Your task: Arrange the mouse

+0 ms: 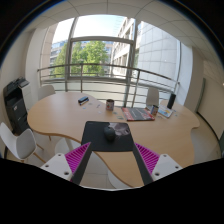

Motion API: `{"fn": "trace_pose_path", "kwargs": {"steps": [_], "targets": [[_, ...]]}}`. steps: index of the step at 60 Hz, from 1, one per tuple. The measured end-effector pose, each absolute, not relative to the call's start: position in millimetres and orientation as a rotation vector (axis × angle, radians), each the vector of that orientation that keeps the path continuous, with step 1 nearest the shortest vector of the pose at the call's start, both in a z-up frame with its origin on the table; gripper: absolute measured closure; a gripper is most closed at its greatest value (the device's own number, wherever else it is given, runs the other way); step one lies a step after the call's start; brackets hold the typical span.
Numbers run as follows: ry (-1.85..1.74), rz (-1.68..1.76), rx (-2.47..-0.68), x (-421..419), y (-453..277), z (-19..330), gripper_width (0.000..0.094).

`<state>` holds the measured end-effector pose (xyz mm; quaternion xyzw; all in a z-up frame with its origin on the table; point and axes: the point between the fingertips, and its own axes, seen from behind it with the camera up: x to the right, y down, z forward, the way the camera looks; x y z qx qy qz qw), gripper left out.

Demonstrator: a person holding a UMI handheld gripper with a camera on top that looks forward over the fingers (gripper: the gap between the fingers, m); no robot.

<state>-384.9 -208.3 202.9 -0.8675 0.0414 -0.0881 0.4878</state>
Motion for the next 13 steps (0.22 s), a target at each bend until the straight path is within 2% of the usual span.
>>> {"fn": "trace_pose_path", "kwargs": {"steps": [13], "targets": [[0.133,-0.2,-2.122,-397.5,-265.5,205.9,0.0094]]}}
